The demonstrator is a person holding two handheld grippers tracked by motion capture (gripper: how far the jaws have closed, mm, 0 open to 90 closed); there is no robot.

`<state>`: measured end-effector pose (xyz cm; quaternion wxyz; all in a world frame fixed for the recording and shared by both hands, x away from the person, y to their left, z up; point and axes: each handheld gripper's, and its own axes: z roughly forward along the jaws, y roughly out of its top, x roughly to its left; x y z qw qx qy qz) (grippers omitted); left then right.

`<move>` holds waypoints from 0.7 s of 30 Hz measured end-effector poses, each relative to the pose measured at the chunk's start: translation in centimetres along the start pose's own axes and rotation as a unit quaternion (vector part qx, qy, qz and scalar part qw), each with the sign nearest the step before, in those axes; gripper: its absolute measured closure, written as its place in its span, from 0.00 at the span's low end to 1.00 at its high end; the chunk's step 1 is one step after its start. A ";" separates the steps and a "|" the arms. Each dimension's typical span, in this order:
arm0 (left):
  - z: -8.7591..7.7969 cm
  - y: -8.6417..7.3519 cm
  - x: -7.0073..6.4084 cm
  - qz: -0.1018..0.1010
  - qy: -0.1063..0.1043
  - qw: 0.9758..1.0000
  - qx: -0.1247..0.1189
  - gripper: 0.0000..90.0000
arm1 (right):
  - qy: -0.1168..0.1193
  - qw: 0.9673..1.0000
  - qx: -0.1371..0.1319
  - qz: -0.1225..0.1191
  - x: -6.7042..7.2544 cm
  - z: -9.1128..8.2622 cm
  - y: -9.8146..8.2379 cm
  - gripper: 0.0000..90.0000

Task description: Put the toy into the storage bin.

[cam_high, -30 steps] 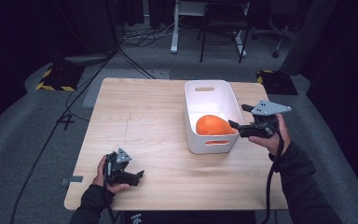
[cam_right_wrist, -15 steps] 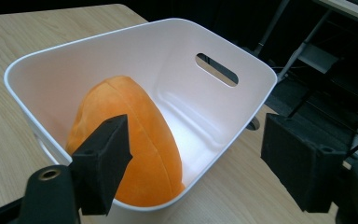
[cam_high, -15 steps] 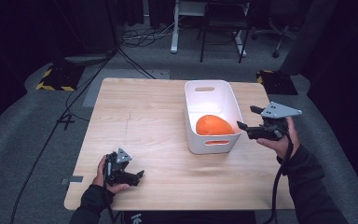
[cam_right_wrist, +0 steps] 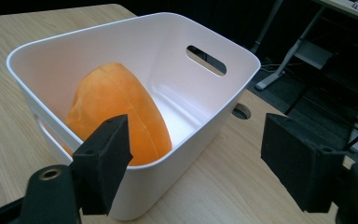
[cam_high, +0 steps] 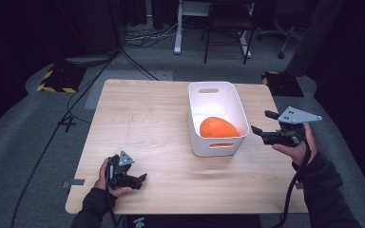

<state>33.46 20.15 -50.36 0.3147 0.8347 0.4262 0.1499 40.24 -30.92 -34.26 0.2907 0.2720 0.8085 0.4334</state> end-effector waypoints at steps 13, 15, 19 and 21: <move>0.0 0.0 0.0 0.000 0.000 1.000 0.000 0.01 | -0.005 1.000 0.015 0.000 -0.1 -0.9 -1.5 0.27; 0.0 0.0 0.0 0.000 0.000 1.000 0.000 0.01 | -0.006 1.000 0.020 0.001 -0.1 -1.0 -1.8 0.27; 0.0 0.0 0.0 0.000 0.001 1.000 0.000 0.01 | -0.009 0.999 0.032 -0.009 0.1 -0.8 -2.4 0.27; 0.0 0.0 0.0 -0.001 -0.001 1.000 0.000 0.01 | -0.014 0.999 0.040 -0.016 0.2 -0.7 -2.7 0.27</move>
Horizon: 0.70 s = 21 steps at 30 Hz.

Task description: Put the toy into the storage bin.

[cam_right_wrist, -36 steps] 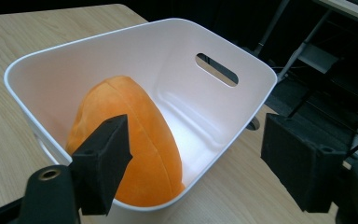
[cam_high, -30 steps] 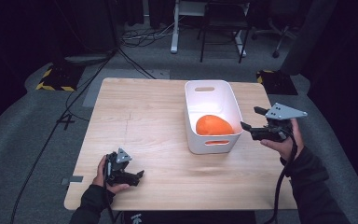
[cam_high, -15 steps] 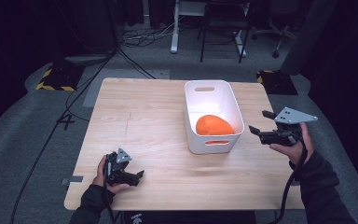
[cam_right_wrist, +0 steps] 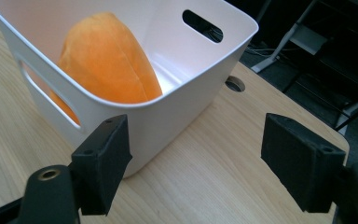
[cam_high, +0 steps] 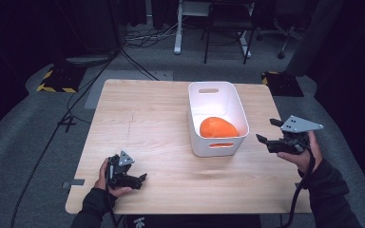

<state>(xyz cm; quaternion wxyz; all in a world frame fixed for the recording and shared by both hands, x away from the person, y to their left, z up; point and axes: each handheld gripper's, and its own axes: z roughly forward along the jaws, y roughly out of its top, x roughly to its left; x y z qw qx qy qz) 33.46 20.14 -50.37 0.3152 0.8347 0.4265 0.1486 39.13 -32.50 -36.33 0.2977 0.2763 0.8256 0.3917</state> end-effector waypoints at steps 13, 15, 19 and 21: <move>0.0 0.0 0.0 0.001 0.002 1.000 0.000 0.01 | -0.006 1.000 0.018 0.005 0.1 0.5 -2.6 0.27; 0.0 0.0 0.0 0.000 0.000 1.000 0.000 0.01 | -0.005 1.000 0.023 0.005 0.1 0.7 -3.0 0.27; 0.0 0.0 0.0 0.001 0.000 1.000 0.000 0.01 | -0.002 0.999 0.035 0.000 0.3 1.0 -3.7 0.27; 0.0 0.0 0.0 0.001 0.001 1.000 0.000 0.01 | -0.004 0.999 0.044 -0.001 0.6 1.1 -4.1 0.27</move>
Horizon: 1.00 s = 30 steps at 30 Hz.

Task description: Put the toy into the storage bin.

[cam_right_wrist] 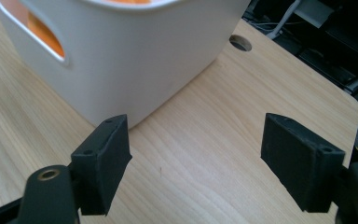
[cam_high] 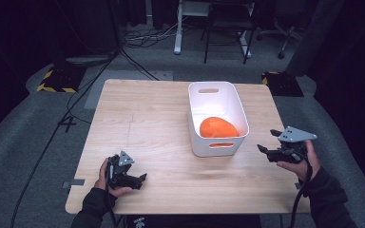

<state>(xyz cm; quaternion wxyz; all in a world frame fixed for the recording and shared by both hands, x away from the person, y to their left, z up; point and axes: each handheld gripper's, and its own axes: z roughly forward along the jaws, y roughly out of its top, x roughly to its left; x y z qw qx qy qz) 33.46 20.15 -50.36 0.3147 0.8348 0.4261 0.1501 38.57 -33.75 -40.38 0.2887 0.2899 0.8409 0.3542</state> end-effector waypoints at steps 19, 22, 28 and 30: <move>0.0 0.0 0.0 0.000 -0.001 1.000 0.001 0.01 | 0.016 0.999 0.048 -0.002 1.6 1.6 -3.8 0.26; 0.0 0.0 0.0 -0.001 -0.001 1.000 0.000 0.01 | 0.017 0.999 0.051 0.002 1.6 1.7 -4.4 0.25; 0.0 0.0 0.0 0.000 -0.002 1.000 0.001 0.01 | 0.025 0.998 0.048 0.019 1.6 1.3 -5.6 0.24; 0.0 0.0 0.0 -0.001 -0.001 1.000 0.000 0.01 | 0.025 0.998 0.053 0.017 1.5 1.1 -6.0 0.24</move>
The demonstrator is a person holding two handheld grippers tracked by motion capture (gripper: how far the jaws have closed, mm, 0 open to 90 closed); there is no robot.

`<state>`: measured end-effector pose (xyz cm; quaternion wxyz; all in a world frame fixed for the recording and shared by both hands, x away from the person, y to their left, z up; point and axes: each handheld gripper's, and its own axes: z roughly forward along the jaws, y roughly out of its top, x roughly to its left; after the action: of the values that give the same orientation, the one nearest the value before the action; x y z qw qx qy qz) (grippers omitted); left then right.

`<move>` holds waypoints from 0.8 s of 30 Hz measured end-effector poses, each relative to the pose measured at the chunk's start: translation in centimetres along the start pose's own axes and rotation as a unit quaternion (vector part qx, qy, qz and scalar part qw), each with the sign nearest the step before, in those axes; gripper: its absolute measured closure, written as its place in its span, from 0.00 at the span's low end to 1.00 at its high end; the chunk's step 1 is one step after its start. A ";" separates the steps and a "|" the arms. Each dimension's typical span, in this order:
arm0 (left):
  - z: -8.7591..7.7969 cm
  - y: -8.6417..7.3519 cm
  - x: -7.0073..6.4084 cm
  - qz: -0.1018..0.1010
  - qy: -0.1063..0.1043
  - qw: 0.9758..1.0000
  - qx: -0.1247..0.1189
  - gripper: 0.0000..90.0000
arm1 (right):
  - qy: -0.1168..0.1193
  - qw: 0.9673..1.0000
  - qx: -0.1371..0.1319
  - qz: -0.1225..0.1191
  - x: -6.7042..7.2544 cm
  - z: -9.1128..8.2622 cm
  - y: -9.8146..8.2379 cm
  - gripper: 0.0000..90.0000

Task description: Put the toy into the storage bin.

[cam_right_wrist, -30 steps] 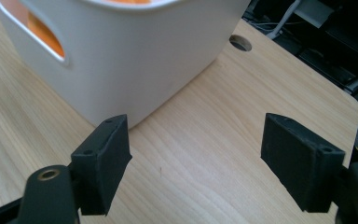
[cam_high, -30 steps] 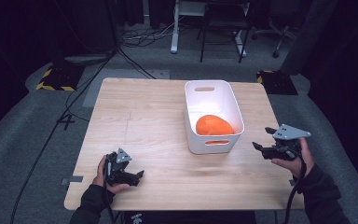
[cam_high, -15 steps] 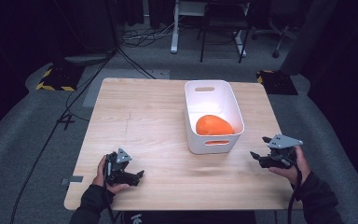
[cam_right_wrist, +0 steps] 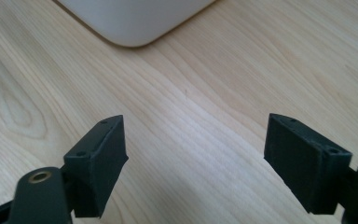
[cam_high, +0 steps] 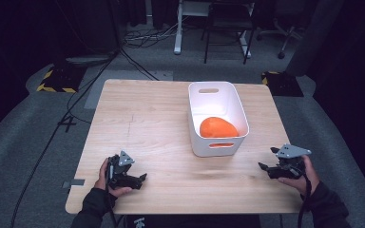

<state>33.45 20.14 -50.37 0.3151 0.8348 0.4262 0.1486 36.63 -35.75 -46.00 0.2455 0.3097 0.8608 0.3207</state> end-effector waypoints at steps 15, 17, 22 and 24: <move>0.0 0.0 0.0 0.000 0.000 1.000 0.000 0.01 | 0.010 0.999 0.011 0.038 -0.5 -0.2 -3.5 0.22; 0.0 0.0 0.0 0.000 0.001 1.000 0.000 0.01 | 0.015 0.999 0.010 0.043 -0.6 -0.3 -4.0 0.21; 0.0 0.0 0.0 0.000 0.000 1.000 0.000 0.01 | 0.019 0.998 0.013 0.054 -0.6 -0.5 -4.8 0.21; 0.0 0.0 0.0 0.001 0.002 1.000 0.000 0.01 | 0.019 0.998 0.006 0.067 -0.6 -0.5 -5.3 0.21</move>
<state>33.46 20.15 -50.36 0.3146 0.8347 0.4262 0.1502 34.76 -39.59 -49.23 0.2053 0.3620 0.8446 0.3368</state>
